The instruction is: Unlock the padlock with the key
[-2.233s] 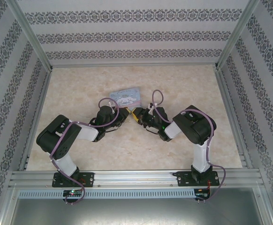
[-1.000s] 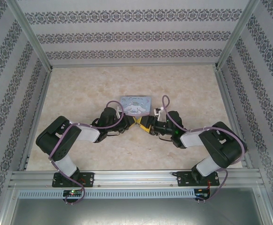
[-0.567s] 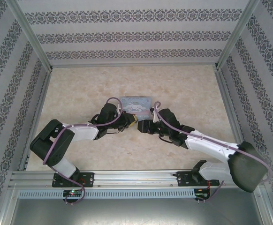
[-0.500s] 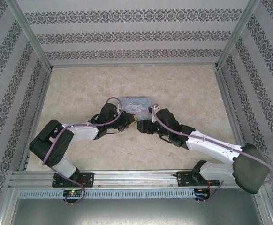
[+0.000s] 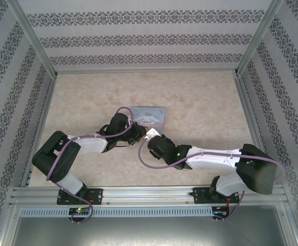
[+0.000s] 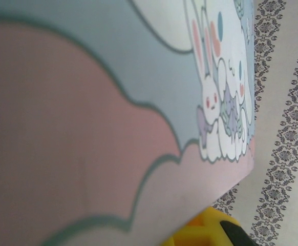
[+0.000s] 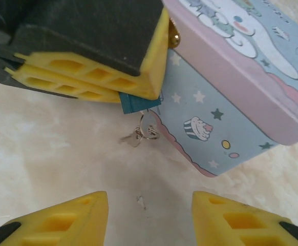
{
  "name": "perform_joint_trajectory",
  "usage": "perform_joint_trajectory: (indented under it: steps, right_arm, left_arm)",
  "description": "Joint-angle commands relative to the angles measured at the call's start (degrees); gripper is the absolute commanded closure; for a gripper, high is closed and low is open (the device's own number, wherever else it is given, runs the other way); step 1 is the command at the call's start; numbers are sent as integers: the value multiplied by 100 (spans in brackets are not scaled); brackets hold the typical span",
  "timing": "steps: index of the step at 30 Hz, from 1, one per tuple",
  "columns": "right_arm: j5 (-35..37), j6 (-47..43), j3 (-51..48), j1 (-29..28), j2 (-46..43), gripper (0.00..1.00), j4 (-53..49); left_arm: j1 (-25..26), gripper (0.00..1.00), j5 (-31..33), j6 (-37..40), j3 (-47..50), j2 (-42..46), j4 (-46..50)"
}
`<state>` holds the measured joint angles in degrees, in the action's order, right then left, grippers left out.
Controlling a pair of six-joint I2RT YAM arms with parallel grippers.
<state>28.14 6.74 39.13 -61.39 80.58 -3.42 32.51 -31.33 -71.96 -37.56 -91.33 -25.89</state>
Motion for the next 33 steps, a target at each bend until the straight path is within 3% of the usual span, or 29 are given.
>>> perform_joint_trajectory:
  steps: [1,33]
  right_arm:
    - [257,-256,264,-67,195,54,304]
    - [-384,25,660,593,838,68,569]
  left_arm:
    - [-63,100,-141,110,-224,164,26]
    - [-69,100,-253,83,-128,179,-97]
